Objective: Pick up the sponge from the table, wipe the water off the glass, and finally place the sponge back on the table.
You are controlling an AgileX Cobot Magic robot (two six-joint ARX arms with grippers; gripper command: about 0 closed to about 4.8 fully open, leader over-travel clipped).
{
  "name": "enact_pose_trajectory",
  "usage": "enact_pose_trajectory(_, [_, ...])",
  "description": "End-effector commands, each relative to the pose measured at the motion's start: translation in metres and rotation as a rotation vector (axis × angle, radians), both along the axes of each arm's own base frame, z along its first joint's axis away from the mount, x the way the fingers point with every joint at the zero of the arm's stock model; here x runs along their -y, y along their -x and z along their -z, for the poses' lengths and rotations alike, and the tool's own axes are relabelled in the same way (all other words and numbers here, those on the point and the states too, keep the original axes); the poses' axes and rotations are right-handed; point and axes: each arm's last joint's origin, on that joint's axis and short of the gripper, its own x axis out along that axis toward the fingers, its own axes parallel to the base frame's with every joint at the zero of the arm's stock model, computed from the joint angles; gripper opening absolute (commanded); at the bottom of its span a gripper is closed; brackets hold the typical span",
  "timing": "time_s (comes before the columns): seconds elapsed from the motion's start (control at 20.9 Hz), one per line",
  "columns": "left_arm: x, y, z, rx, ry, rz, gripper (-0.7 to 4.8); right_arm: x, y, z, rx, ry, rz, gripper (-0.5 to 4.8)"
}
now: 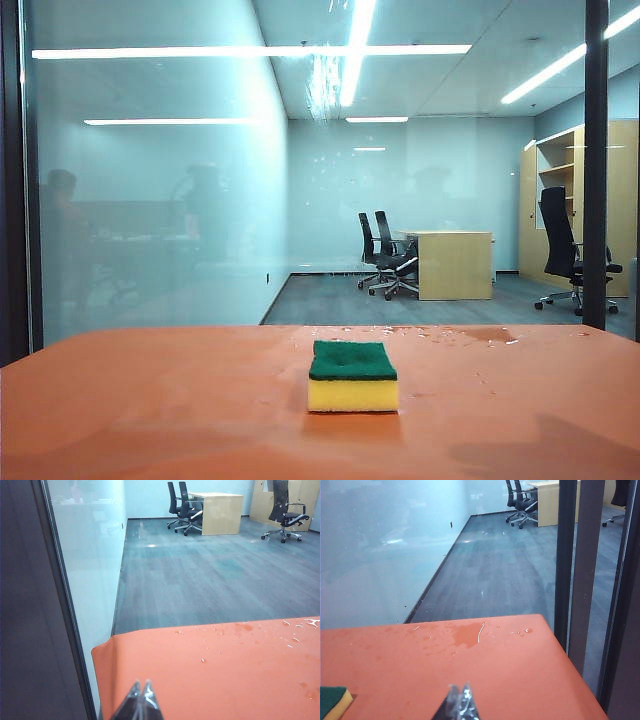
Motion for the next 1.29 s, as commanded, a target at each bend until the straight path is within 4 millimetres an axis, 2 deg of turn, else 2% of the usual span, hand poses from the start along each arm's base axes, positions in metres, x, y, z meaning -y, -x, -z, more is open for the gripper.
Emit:
enact_pose_trajectory(0.05, [0.000,0.000,-0.002,0.015,0.003,0.004,-0.06,0.000,0.000,-0.001,0.010,-0.002,0.003,-0.05])
enact_pose_trajectory(0.91, [0.000,0.000,-0.003,0.019,0.004,0.012,-0.06,0.000,0.000,-0.002,0.023,-0.003,-0.002,-0.06])
enact_pose_trajectory(1.2, [0.005,0.003,-0.012,0.054,0.002,0.193,0.01,-0.001,0.005,-0.015,-0.026,-0.055,-0.042,-0.06])
enact_pose_trajectory(1.29, [0.005,0.004,-0.019,0.065,0.049,0.196,0.89,-0.001,0.008,-0.023,-0.029,-0.082,-0.042,-0.06])
